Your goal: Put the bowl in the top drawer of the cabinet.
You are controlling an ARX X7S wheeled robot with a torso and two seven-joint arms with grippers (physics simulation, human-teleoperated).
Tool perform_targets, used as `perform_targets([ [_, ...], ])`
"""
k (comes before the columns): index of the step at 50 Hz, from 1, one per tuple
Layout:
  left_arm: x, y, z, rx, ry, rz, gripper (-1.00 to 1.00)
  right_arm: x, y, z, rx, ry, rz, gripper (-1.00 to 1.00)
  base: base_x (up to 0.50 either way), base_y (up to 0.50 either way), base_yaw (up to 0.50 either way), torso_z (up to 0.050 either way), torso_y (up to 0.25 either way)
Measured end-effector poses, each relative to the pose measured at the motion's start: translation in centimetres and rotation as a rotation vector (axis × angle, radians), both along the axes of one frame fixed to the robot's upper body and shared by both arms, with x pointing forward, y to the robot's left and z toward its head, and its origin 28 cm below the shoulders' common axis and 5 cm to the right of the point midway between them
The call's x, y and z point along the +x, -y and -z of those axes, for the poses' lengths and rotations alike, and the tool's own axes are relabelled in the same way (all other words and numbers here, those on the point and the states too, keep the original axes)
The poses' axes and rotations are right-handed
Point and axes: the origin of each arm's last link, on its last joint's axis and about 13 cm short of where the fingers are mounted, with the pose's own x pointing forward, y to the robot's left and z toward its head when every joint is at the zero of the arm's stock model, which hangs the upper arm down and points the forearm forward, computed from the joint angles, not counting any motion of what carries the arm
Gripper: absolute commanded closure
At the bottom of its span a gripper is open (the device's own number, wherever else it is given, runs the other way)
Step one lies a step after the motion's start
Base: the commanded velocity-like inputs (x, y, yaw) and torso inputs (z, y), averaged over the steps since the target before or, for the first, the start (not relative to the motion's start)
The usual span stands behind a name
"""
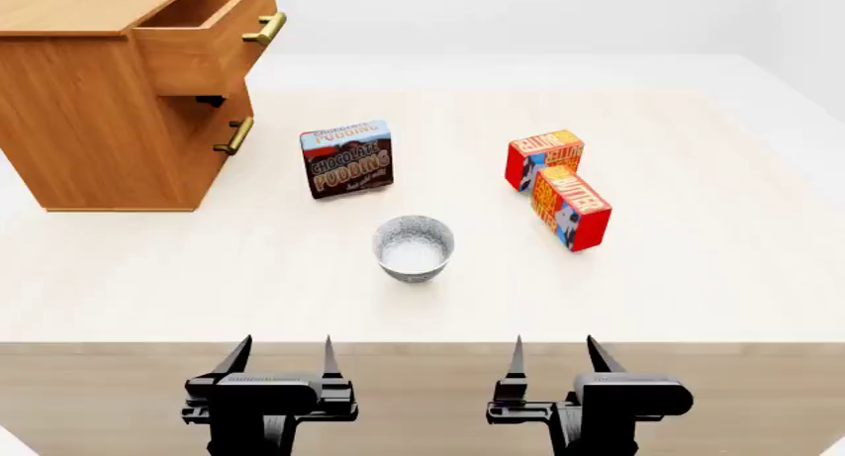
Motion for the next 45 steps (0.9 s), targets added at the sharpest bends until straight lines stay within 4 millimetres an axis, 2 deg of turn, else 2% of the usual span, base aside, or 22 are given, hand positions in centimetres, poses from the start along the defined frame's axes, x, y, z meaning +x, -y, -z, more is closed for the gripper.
perform_targets([
  [10, 0.0, -0.1, -0.2, 0.008, -0.01, -0.008, -1.0, 0.0, 0.0, 0.0, -0.018, -0.004, 0.005, -1.0, 0.0, 0.02, 0.0, 0.0, 0.0],
  [21, 0.2, 0.0, -0.3, 0.019, -0.045, 0.001, -1.0, -0.2, 0.1, -0.2, -0.084, 0.018, 0.019, -1.0, 0.07, 0.5, 0.0, 0.0, 0.0],
  [29, 0.6, -0.3, -1.0, 0.005, -0.043, 0.021, -1.0, 0.0, 0.3, -0.5, -0.12, 0.026, 0.04, -1.0, 0.24, 0.47, 0.0, 0.041, 0.0],
  [36, 1.8, -0.6, -2.8, 0.006, -0.034, 0.054, -1.0, 1.0, 0.5, -1.9, -0.147, 0.022, 0.048, -1.0, 0.0, 0.0, 0.0, 0.05, 0.0],
  [45, 4.4, -1.3, -6.6, -0.012, -0.039, 0.092, -1.0, 2.6, 0.9, -5.6, -0.192, 0.035, 0.043, -1.0, 0.0, 0.0, 0.0, 0.05, 0.0],
])
